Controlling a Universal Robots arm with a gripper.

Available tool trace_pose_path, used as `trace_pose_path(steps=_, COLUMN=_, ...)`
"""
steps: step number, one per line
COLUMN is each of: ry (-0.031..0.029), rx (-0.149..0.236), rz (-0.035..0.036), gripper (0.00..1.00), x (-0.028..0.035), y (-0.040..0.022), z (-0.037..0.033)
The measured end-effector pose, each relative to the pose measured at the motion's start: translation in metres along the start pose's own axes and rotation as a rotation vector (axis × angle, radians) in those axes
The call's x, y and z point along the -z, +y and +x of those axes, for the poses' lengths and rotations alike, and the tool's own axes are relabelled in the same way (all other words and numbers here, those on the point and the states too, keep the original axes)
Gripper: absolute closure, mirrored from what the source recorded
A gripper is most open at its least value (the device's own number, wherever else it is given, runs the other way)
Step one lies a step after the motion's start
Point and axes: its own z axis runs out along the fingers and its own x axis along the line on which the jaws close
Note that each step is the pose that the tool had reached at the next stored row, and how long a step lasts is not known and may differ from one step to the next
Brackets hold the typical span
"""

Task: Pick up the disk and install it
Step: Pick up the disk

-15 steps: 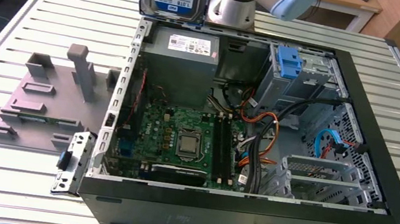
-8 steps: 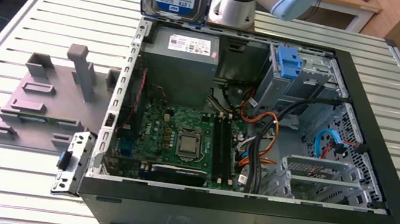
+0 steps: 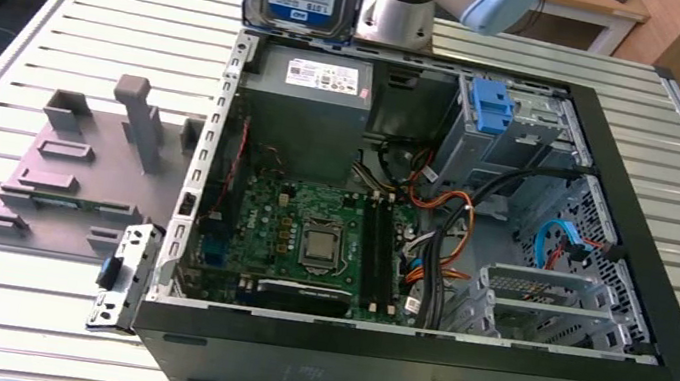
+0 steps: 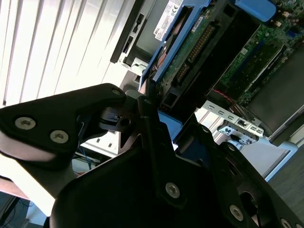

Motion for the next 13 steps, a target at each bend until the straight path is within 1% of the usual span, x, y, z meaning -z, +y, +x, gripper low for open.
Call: trace_pose_path(steps=13, ry=0.0000, rx=0.000, rz=0.0000, gripper=0.64, x=-0.0001, y=-0.0050, z=-0.0002)
